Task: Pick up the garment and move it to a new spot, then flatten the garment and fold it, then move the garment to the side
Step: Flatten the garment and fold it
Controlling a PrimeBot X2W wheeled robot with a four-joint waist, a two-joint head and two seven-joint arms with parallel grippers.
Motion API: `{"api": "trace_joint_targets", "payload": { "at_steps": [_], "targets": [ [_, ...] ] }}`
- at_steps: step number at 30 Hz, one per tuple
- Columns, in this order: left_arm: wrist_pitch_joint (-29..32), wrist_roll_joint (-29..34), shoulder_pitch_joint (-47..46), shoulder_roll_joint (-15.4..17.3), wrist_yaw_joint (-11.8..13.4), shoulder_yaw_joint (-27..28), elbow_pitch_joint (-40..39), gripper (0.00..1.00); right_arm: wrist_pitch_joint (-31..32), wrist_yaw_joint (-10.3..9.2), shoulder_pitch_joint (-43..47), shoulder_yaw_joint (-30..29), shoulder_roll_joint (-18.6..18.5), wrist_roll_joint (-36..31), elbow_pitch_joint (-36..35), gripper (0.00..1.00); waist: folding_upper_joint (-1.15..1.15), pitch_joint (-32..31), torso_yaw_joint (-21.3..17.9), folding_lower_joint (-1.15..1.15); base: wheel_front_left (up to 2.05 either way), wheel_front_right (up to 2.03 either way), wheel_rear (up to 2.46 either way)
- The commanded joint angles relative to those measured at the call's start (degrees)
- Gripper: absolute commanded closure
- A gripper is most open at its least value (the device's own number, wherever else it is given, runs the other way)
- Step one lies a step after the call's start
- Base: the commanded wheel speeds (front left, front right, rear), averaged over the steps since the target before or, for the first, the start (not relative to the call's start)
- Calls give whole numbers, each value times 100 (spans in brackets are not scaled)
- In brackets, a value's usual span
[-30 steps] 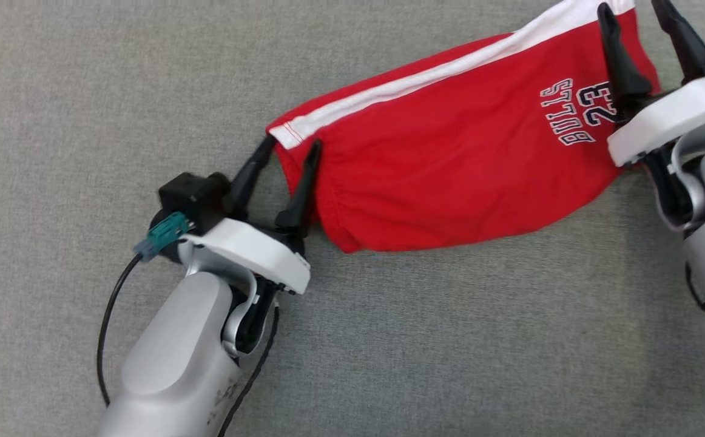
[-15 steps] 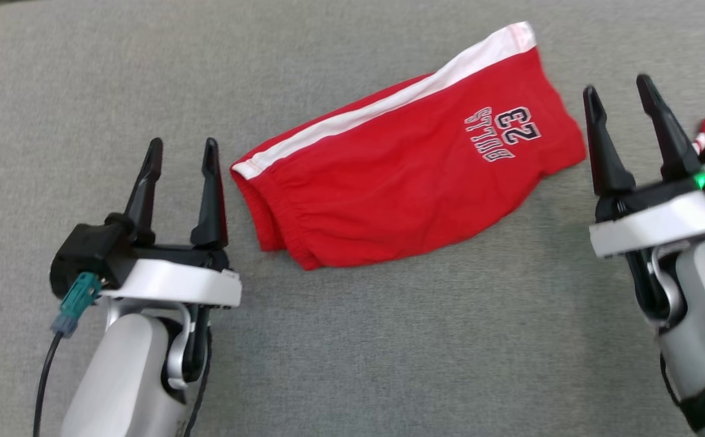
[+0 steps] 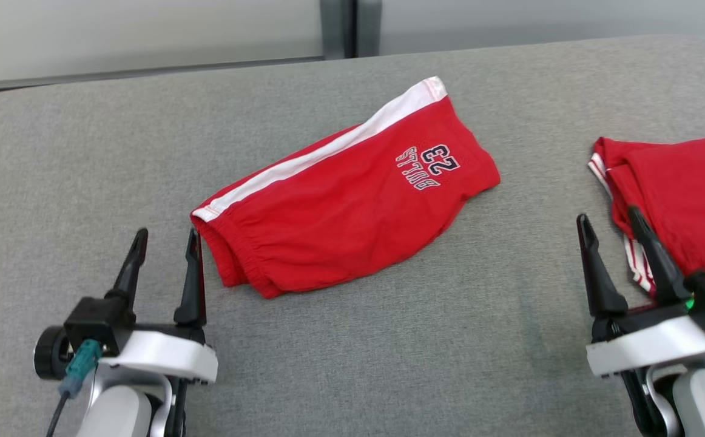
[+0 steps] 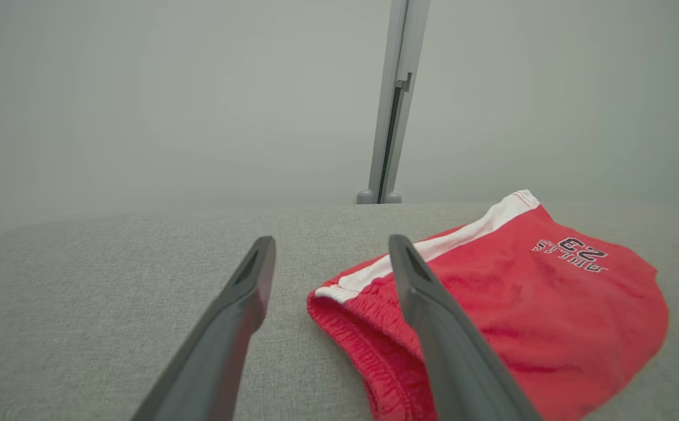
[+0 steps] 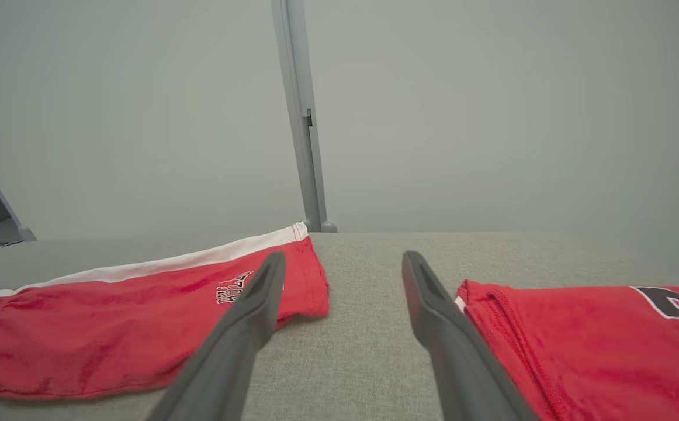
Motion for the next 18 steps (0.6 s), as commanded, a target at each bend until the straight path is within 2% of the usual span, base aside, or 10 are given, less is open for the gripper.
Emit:
{"api": "trace_joint_targets", "payload": {
  "at_steps": [1,8,18],
  "targets": [
    [-24,17,94,15,32,-5,15,0,54,-3,111,-46,23,-23,-115,0,0,-70,-71,0,0,0,0],
    [-24,11,205,-4,53,-43,21,0,329,-3,401,-219,63,-152,-529,0,0,-81,-82,0,0,0,0],
    [-20,14,107,27,105,-72,4,0,452,-3,404,-315,115,-120,-665,0,0,-43,-66,0,0,0,0]
  ]
}}
